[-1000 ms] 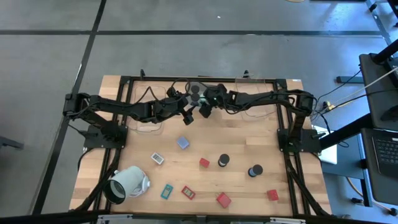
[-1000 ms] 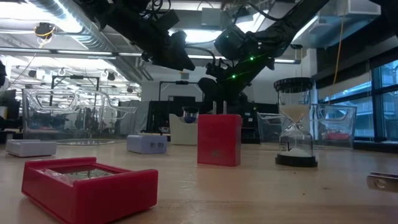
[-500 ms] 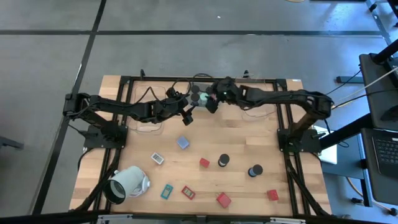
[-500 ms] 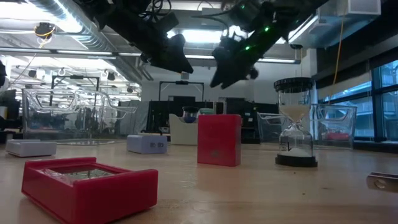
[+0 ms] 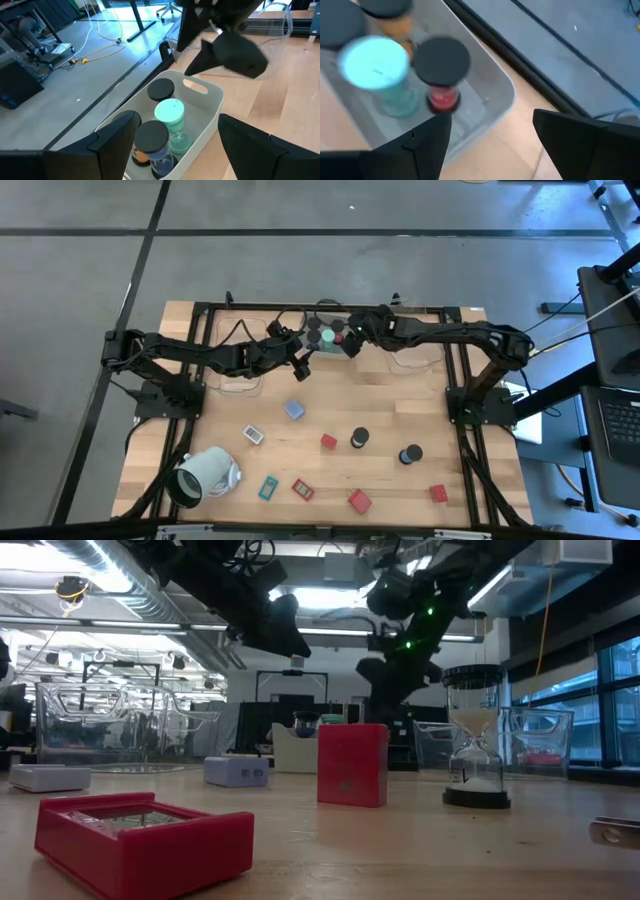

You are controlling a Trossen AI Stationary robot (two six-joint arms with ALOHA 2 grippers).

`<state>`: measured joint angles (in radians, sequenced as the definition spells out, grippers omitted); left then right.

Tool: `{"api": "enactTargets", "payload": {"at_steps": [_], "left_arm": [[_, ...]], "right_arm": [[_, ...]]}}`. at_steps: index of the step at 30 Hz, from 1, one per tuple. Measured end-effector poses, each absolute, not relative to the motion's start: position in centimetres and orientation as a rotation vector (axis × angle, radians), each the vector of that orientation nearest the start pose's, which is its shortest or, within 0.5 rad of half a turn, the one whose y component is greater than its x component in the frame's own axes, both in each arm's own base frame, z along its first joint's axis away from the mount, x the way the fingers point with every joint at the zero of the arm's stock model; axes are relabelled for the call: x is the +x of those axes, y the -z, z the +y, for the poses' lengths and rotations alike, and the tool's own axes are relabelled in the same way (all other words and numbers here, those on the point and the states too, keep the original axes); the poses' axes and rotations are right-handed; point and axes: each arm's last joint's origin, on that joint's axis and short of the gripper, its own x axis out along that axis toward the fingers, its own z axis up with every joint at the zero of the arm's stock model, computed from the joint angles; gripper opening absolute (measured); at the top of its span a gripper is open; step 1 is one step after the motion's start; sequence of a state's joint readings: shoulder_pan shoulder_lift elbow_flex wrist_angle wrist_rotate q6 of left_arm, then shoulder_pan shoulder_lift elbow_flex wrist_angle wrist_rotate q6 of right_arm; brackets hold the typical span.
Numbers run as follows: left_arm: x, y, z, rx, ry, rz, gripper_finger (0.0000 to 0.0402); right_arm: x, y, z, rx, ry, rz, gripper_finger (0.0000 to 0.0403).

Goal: Pick & Place Office items
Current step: Adjust the red hourglass timer in the gray bin, then put the white hourglass timer into the gray bin

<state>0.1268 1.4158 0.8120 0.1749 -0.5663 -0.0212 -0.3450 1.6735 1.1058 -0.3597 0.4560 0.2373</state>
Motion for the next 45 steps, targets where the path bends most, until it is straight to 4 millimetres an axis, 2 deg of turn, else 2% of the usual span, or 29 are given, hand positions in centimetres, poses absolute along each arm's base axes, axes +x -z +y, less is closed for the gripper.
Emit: {"api": "enactTargets", "payload": {"at_steps": [6, 19, 27, 34, 39, 45], "left_arm": [[29.4, -23.6, 5.3, 0.083, -0.685, 0.423, 0.0278], [29.4, -23.6, 5.3, 0.084, -0.686, 0.423, 0.0278], [29.4, -23.6, 5.3, 0.084, -0.687, 0.423, 0.0278], [29.4, -23.5, 5.3, 0.088, -0.686, 0.439, 0.0278], [29.4, -23.4, 5.3, 0.089, -0.686, 0.445, 0.0278], [29.4, -23.4, 5.3, 0.089, -0.685, 0.446, 0.0278]], "right_arm": [[32.1, -19.7, -14.1, 0.187, 0.881, 0.854, 0.0283], [33.6, -18.5, -14.7, 0.2, 0.816, 0.774, 0.0283], [34.2, -18.8, -14.9, 0.202, 0.806, 0.704, 0.0283], [33.4, -18.4, -14.6, 0.153, 0.788, 0.83, 0.0283], [32.0, -20.3, -13.8, 0.107, 0.851, 0.873, 0.0283], [30.1, -23.9, -10.6, 0.084, 0.807, 0.877, 0.0283]]}}
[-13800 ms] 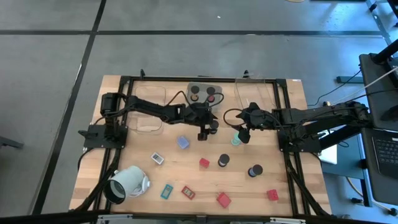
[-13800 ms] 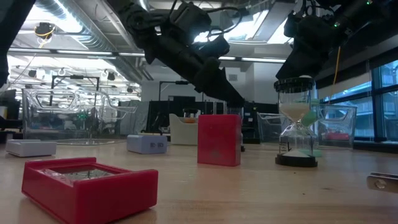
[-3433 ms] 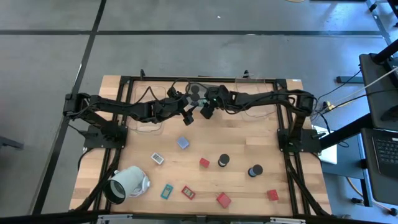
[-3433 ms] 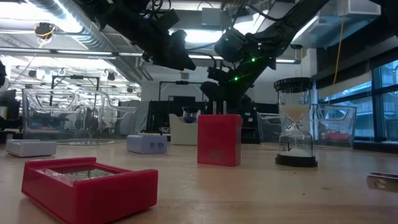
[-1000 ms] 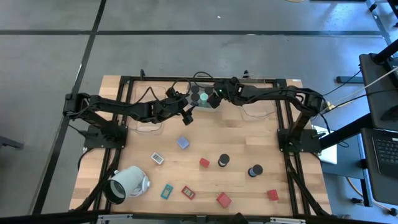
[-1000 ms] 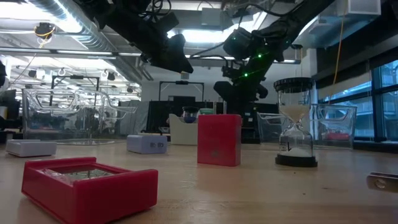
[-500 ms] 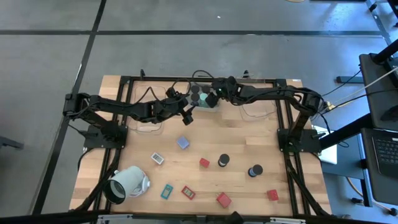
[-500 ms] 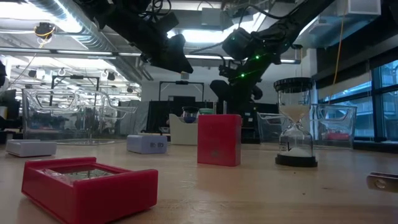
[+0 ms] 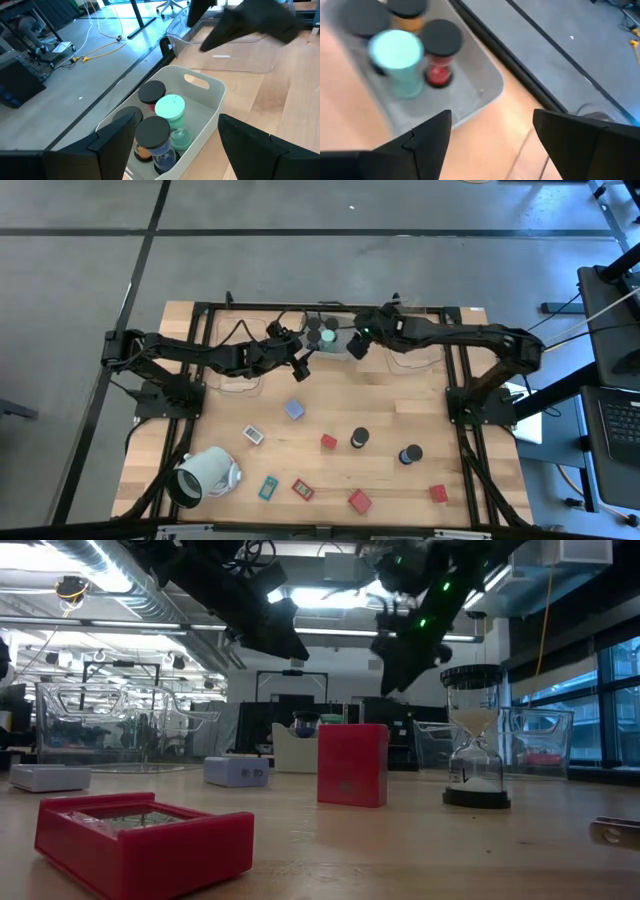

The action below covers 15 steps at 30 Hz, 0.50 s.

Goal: Pick & Place Office items
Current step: Put the white hourglass timer into the gray bin

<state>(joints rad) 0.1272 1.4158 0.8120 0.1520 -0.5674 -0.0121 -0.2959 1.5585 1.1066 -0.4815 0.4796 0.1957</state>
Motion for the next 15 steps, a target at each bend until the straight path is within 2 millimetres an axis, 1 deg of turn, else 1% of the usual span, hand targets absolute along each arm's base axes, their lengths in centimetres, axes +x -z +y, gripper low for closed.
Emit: {"api": "enactTargets", "payload": {"at_steps": [2, 5, 10, 12, 15], "left_arm": [[29.3, -23.4, 5.3, 0.09, -0.686, 0.448, 0.0278], [29.3, -23.4, 5.3, 0.09, -0.685, 0.453, 0.0278], [29.3, -23.3, 5.3, 0.076, -0.688, 0.457, 0.0278], [29.3, -23.3, 5.3, 0.068, -0.69, 0.458, 0.0278], [29.3, -23.3, 5.3, 0.058, -0.691, 0.454, 0.0278]], "right_arm": [[29.5, -24.8, -8.9, 0.086, 0.755, 0.901, 0.0283], [28.9, -25.5, -5.9, 0.132, 0.626, 0.933, 0.0283], [27.9, -25.2, -0.2, 0.192, 0.387, 0.982, 0.0283], [27.7, -24.9, 2.2, 0.185, 0.325, 0.986, 0.0283], [27.2, -24.8, 5.2, 0.156, 0.263, 0.976, 0.0283]]}}
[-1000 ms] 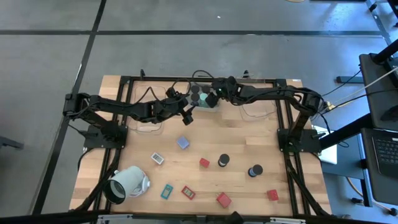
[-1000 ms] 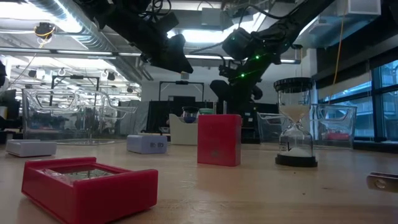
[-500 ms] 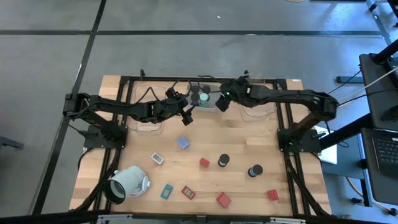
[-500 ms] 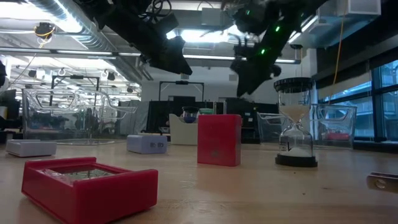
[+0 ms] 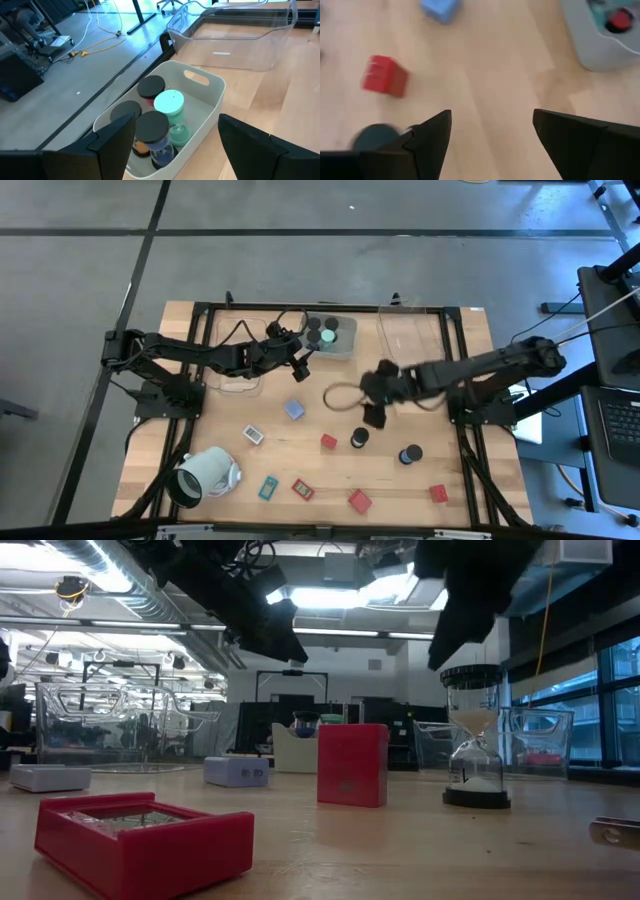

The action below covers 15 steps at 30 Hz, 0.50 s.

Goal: Pick & Place Office items
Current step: Put the white hourglass timer into the gray bin

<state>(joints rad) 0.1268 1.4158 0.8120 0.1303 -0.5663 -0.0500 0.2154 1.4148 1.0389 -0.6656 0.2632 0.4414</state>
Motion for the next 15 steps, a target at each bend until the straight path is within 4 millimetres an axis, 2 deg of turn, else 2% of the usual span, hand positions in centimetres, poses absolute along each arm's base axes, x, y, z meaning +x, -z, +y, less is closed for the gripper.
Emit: {"api": "enactTargets", "payload": {"at_steps": [7, 15], "left_arm": [[29.3, -23.3, 5.3, 0.043, -0.693, 0.448, 0.0278], [29.3, -23.3, 5.3, 0.043, -0.693, 0.448, 0.0278]], "right_arm": [[26.7, -25.0, 9.9, 0.134, 0.102, 0.886, 0.0289], [26.5, -24.4, 11.7, 0.103, 0.051, 0.894, 0.0337]]}}
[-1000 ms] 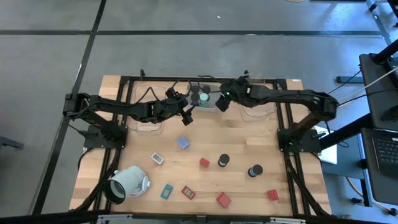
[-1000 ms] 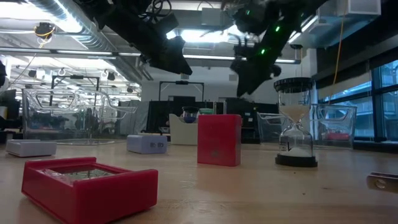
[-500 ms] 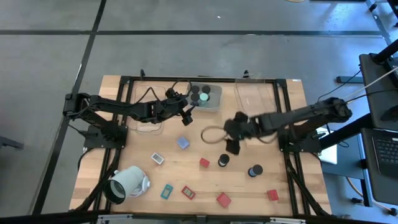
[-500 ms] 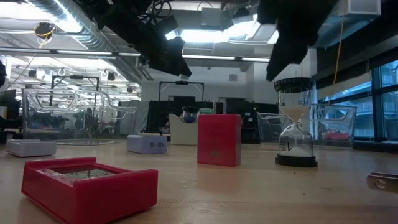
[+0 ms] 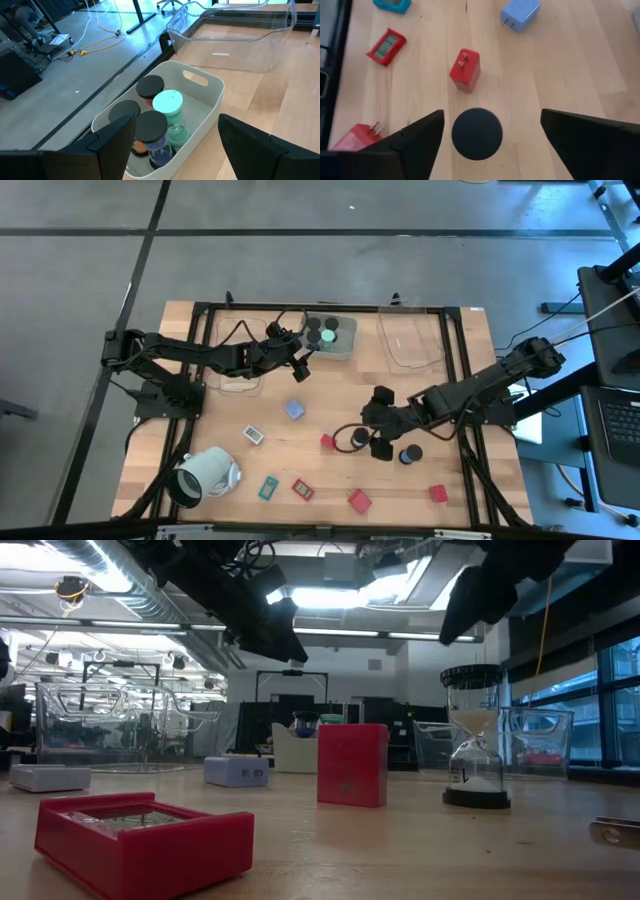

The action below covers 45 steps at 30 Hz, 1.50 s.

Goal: Pick & Place Office items
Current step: Put the white hourglass timer into the gray bin

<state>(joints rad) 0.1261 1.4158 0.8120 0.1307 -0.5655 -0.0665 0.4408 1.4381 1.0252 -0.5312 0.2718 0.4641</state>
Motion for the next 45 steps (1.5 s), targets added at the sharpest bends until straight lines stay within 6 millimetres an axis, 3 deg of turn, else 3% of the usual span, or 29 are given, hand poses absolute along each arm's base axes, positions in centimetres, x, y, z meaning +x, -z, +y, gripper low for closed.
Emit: {"api": "enactTargets", "payload": {"at_steps": [9, 28, 35, 42, 45], "left_arm": [[29.3, -23.3, 5.3, 0.04, -0.693, 0.447, 0.0278], [29.3, -23.3, 5.3, 0.041, -0.692, 0.448, 0.0278], [29.3, -23.3, 5.3, 0.041, -0.693, 0.448, 0.0278], [29.3, -23.3, 5.3, 0.041, -0.693, 0.448, 0.0278], [29.3, -23.3, 5.3, 0.041, -0.693, 0.448, 0.0278]], "right_arm": [[28.3, -21.8, 12.7, 0.134, -0.008, 0.948, 0.0367], [29.0, -19.2, 13.1, 0.081, 0.015, 1.035, 0.0363], [29.0, -19.1, 13.0, 0.128, 0.05, 1.035, 0.0313], [28.8, -19.0, 12.9, 0.213, 0.116, 1.058, 0.0215], [28.8, -19.0, 12.9, 0.229, 0.131, 1.057, 0.0211]]}}
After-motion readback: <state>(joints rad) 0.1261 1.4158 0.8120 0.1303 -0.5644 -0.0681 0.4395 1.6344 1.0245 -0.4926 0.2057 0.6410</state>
